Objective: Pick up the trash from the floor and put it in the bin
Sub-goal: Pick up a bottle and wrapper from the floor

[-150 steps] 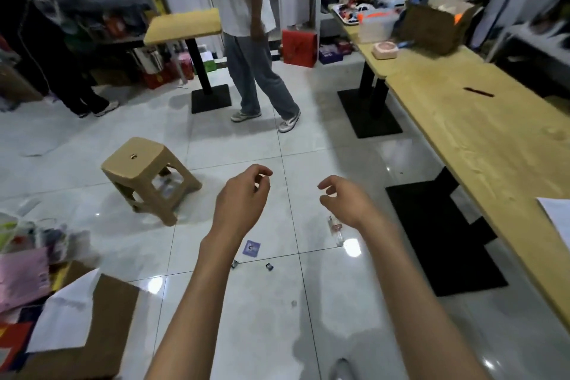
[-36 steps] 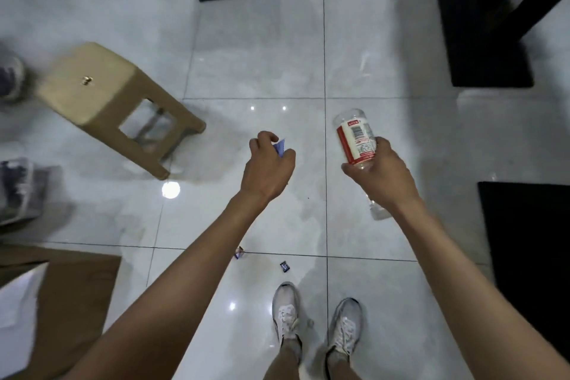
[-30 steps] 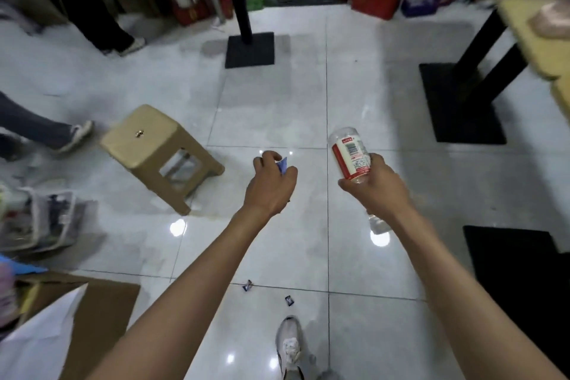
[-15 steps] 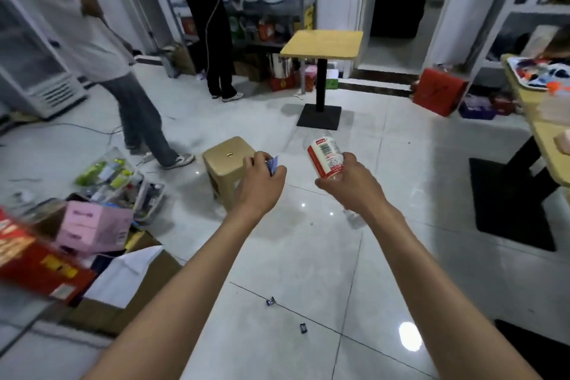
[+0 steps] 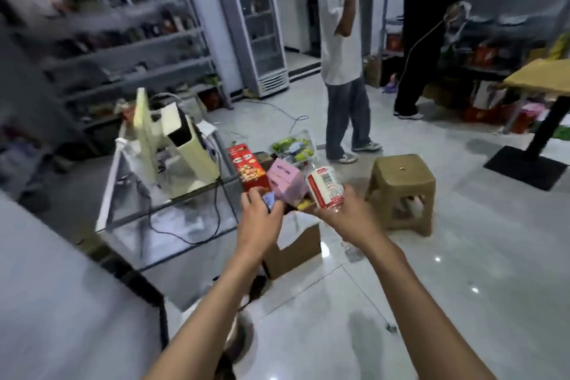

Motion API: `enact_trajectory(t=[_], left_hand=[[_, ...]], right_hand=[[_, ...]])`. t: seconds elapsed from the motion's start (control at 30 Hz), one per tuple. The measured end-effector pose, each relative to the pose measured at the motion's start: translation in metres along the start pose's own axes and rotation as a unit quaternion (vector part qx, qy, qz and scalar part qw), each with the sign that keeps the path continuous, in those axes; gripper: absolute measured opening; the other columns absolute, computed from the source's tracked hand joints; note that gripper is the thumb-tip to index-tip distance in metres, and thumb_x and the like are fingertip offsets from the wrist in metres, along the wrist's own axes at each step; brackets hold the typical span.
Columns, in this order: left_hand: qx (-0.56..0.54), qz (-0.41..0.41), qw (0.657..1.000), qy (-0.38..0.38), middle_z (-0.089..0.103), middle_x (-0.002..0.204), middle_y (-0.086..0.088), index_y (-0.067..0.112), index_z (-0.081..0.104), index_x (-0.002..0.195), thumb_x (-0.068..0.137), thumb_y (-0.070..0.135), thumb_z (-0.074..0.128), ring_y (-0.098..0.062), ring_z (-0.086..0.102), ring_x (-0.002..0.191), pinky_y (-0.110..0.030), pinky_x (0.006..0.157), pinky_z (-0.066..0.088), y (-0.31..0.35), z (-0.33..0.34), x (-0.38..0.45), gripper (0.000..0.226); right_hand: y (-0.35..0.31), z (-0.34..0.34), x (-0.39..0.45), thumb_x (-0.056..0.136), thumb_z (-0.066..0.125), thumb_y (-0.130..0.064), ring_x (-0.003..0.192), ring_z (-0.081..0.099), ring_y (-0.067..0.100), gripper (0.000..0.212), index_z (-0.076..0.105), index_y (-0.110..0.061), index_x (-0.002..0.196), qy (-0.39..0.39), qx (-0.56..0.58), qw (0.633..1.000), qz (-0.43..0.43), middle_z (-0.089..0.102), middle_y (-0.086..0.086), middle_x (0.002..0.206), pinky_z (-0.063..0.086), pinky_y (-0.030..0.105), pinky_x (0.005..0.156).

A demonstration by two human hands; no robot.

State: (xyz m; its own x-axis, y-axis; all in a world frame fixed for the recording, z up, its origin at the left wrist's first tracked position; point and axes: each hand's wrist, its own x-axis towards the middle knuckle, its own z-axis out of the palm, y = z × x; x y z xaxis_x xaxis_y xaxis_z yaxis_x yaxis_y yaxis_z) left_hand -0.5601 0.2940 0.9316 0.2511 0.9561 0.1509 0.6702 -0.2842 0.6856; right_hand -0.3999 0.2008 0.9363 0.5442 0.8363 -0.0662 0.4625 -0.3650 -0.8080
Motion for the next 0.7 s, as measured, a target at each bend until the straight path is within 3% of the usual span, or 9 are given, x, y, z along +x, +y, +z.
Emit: enact_trajectory(t=[0.33, 0.5, 0.7], left_hand=[[-0.003, -0.142, 0.986, 0.089, 0.038, 0.123, -0.001, 0.020, 0.042, 0.122, 0.091, 0.035, 0.049, -0.028, 0.056, 0.100, -0.043, 0.090, 0.047, -0.217, -0.155, -0.037, 0.035], [-0.016, -0.205, 0.974, 0.097, 0.038, 0.118, -0.001, 0.021, 0.042, 0.117, 0.090, 0.032, 0.050, -0.027, 0.054, 0.099, -0.041, 0.089, 0.046, -0.297, -0.166, -0.035, 0.030], [-0.019, -0.263, 0.961, 0.082, 0.038, 0.126, -0.004, 0.014, 0.041, 0.123, 0.092, 0.032, 0.050, -0.029, 0.054, 0.106, -0.040, 0.091, 0.045, -0.385, -0.133, 0.004, 0.037]], right_hand=[[-0.120, 0.235, -0.033, 0.073, 0.075, -0.043, 0.104, 0.062, 0.026, 0.075, 0.040, -0.019, 0.135, -0.169, -0.006, 0.983, -0.066, 0.061, 0.005, 0.123, 0.052, 0.039, 0.088], [-0.132, 0.328, -0.029, 0.075, 0.074, -0.040, 0.094, 0.061, 0.024, 0.065, 0.043, -0.019, 0.128, -0.224, -0.033, 0.972, -0.067, 0.063, 0.004, 0.117, 0.051, 0.035, 0.080], [-0.110, 0.427, 0.018, 0.076, 0.075, -0.038, 0.103, 0.063, 0.028, 0.071, 0.040, -0.015, 0.133, -0.268, -0.069, 0.959, -0.062, 0.063, 0.008, 0.120, 0.053, 0.037, 0.084]])
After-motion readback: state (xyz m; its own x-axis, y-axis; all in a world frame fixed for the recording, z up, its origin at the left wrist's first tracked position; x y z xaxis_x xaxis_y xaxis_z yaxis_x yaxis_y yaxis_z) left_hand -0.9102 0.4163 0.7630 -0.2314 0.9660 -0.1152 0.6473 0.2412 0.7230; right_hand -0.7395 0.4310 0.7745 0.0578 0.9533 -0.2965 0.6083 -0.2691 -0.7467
